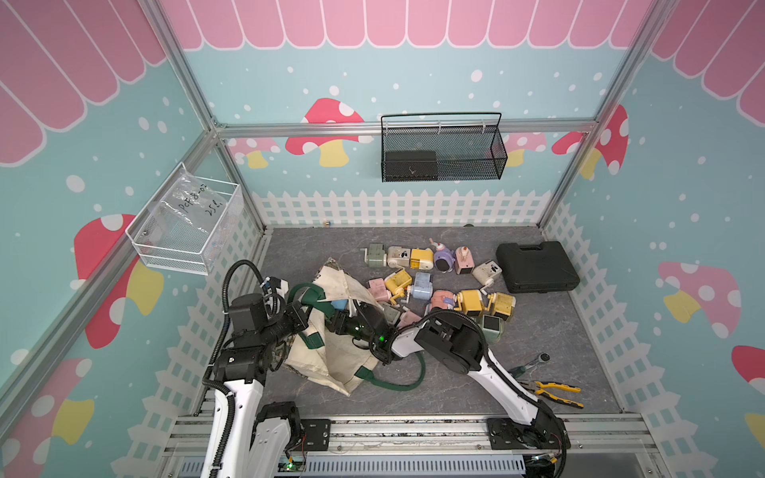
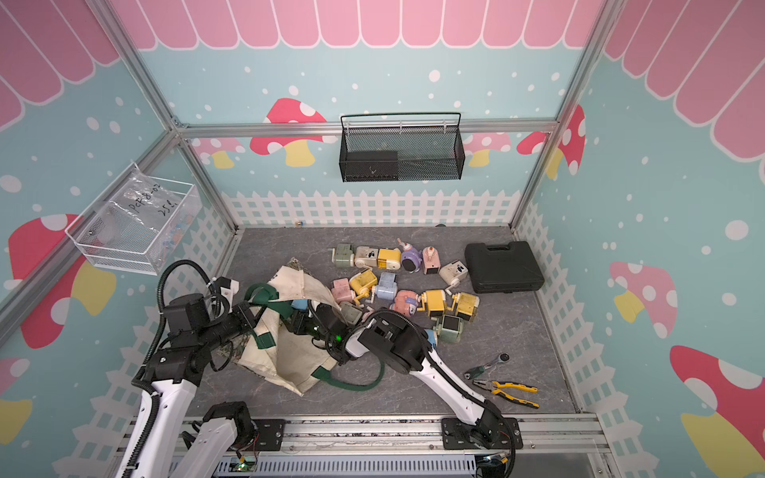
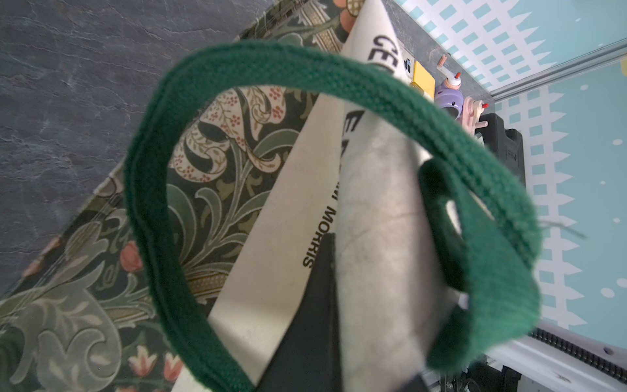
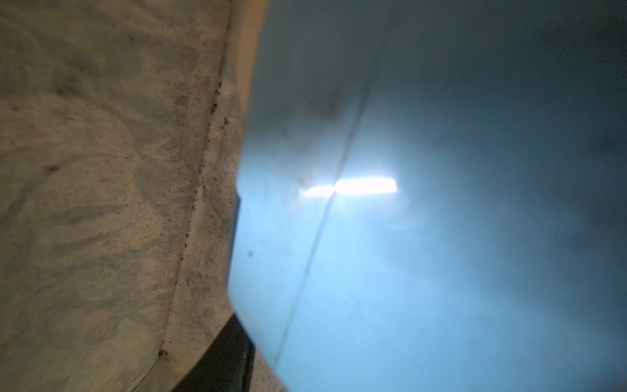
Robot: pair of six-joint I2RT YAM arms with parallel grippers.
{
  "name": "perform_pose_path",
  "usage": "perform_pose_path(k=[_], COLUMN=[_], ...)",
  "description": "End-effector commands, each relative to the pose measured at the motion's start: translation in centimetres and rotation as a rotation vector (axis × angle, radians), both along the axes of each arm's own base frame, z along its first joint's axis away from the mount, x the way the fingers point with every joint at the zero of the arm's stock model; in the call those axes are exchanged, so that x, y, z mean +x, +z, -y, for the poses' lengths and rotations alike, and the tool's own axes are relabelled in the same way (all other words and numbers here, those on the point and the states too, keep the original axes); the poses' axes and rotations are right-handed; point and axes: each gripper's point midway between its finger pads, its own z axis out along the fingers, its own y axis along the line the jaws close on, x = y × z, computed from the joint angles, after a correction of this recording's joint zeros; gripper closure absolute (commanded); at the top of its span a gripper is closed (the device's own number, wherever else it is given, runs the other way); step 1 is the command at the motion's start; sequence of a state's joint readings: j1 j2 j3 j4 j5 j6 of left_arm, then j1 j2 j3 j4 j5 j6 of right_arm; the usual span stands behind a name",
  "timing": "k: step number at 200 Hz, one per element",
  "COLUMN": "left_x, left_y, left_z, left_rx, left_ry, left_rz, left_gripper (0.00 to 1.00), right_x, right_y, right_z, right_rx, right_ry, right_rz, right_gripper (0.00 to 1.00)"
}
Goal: Take out the pencil sharpeners from the tote bags
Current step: Pick up the pencil sharpener from the canvas bag.
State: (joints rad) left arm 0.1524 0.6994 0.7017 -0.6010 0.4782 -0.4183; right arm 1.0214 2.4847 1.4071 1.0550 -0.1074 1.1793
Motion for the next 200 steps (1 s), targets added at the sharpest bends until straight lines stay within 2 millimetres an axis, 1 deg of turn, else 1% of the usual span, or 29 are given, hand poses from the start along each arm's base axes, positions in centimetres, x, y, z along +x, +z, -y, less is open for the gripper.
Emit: perform_pose_path(k=[1,11,21,46,57,68,69,70,72,74,76,92,104,110,118,131,153,179,190,200], left_x=[0.5,0.5,0.5,0.5,0.5,0.5,0.5,0.5,0.5,0.5,0.5,0.4,0.3,0.3,0.2,0.1,0.0,0.0,0.0,0.0], left_y=[1.8,1.7,1.8,1.7,1.7,1.8,1.8,1.8,1.8,1.9,1.9,2.0,2.0,2.2,2.4,2.7,3.2,3.1,3.0,3.0], left_z=[-2.1,-2.1,-2.1,-1.9,-1.8,-1.8,-1.7,-1.8,-1.7,-1.7,-1.7,-1.6,-1.6,-1.6,-1.5,-1.3,-1.2,-1.2,-1.3,-1.4], left_rx=[0.06,0.059,0.058,0.051,0.048,0.047,0.046,0.046,0.046,0.046,0.045,0.043,0.044,0.045,0.044,0.042,0.042,0.041,0.044,0.047], left_ry=[0.093,0.093,0.095,0.084,0.079,0.076,0.075,0.076,0.075,0.074,0.073,0.068,0.066,0.065,0.061,0.052,0.049,0.05,0.055,0.061], left_rz=[0.053,0.052,0.053,0.052,0.054,0.059,0.059,0.059,0.06,0.062,0.061,0.065,0.069,0.075,0.084,0.099,0.118,0.114,0.112,0.11], left_gripper=[1.0,1.0,1.0,1.0,1.0,1.0,1.0,1.0,1.0,1.0,1.0,1.0,1.0,1.0,1.0,1.0,1.0,1.0,1.0,1.0], right_x=[1.4,1.4,1.5,2.8,3.4,4.0,4.1,4.2,4.4,4.5,4.6,6.0,6.9,7.4,7.8,8.3,8.5,8.5,8.5,8.4], right_y=[-2.1,-1.6,-1.6,-4.4,-5.8,-6.4,-6.4,-6.4,-6.4,-6.4,-6.4,-5.9,-4.8,-3.8,-2.9,-2.7,-2.9,-1.5,-0.7,0.4], right_z=[2.0,2.0,2.2,3.4,3.9,4.3,4.4,4.4,4.5,4.7,4.8,5.4,5.3,5.1,4.9,5.5,7.5,8.6,9.0,8.8], right_rx=[-0.089,-0.097,-0.105,-0.127,-0.136,-0.127,-0.125,-0.125,-0.125,-0.127,-0.131,-0.182,-0.245,-0.278,-0.339,-0.45,-0.542,-0.624,-0.647,-0.651], right_ry=[-0.049,-0.052,-0.064,-0.139,-0.176,-0.211,-0.215,-0.22,-0.231,-0.241,-0.252,-0.331,-0.355,-0.363,-0.369,-0.395,-0.446,-0.457,-0.465,-0.447], right_rz=[0.024,0.042,0.031,-0.121,-0.2,-0.252,-0.255,-0.257,-0.265,-0.268,-0.274,-0.246,-0.194,-0.149,-0.092,-0.041,0.006,0.157,0.219,0.321], right_gripper=[0.5,0.49,0.45,0.27,0.21,0.18,0.17,0.14,0.05,0.02,0.01,0.0,0.0,0.0,0.01,0.0,0.0,0.01,0.08,0.09])
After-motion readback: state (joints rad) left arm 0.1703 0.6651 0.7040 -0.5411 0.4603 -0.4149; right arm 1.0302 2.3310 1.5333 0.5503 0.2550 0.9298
